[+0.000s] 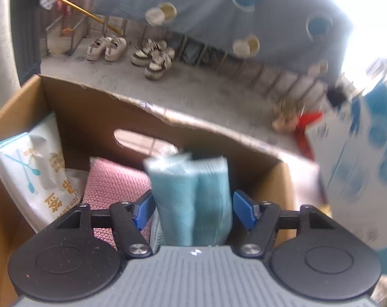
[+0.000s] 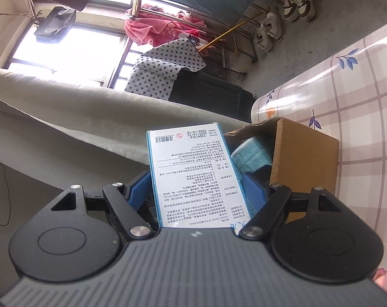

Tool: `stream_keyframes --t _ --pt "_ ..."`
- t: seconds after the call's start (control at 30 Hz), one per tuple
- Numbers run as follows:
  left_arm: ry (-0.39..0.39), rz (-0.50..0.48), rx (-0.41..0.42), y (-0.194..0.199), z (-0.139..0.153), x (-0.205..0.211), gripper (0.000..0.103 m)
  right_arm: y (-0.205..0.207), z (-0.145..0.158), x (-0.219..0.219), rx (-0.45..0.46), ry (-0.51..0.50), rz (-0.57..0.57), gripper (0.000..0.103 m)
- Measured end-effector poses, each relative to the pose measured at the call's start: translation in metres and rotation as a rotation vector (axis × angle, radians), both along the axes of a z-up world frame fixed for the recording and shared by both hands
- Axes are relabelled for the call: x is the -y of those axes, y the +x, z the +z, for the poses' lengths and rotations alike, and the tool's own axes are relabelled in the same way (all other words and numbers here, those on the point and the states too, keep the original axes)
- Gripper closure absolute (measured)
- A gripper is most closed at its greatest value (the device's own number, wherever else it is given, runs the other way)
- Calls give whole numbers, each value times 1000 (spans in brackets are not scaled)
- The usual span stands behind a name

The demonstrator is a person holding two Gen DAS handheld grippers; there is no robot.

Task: Organize soft objects
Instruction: 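Lower the teal towel into the cardboard box and open the left tool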

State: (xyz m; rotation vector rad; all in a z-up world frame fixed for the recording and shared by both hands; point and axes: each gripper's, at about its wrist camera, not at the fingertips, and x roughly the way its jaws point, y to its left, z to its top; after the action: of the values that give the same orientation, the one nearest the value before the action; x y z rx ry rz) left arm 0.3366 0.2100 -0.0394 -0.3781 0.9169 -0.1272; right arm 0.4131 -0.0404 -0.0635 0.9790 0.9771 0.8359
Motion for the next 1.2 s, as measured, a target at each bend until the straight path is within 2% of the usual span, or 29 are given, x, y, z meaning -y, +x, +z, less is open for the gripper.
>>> stream_keyframes --t 0.1,0.23,0.33,0.5,0.57,0.7,0.77,0.8,0.83,1.0,1.2 --pt "-44 26 -11 3 5 -6 45 -2 2 1 7 1 4 26" --pt "-5 34 -63 26 -8 -2 58 -2 0 1 7 9 8 26" --pt "-5 33 -123 45 -26 1 66 -2 -2 3 4 20 8 26" --pt "17 13 -193 61 -51 9 71 -2 -5 6 -4 17 9 26" --pt "28 -3 -192 64 -53 11 72 -3 -7 7 -8 21 10 26" --pt "-7 -32 -202 67 -51 9 58 -4 -10 8 -14 28 13 26" --pt "-22 -23 -199 63 -47 7 47 -5 -11 9 -24 31 8 26" --pt "-17 -17 -189 59 -43 6 39 -6 -11 10 -28 34 5 26" --pt "-5 -8 -174 54 -39 6 35 -7 -11 11 -31 38 1 26" --pt "10 43 -115 21 -2 -2 28 -19 5 12 -27 64 -7 26" --pt "-2 159 7 -44 63 -38 22 -45 46 -3 -3 60 -6 26"
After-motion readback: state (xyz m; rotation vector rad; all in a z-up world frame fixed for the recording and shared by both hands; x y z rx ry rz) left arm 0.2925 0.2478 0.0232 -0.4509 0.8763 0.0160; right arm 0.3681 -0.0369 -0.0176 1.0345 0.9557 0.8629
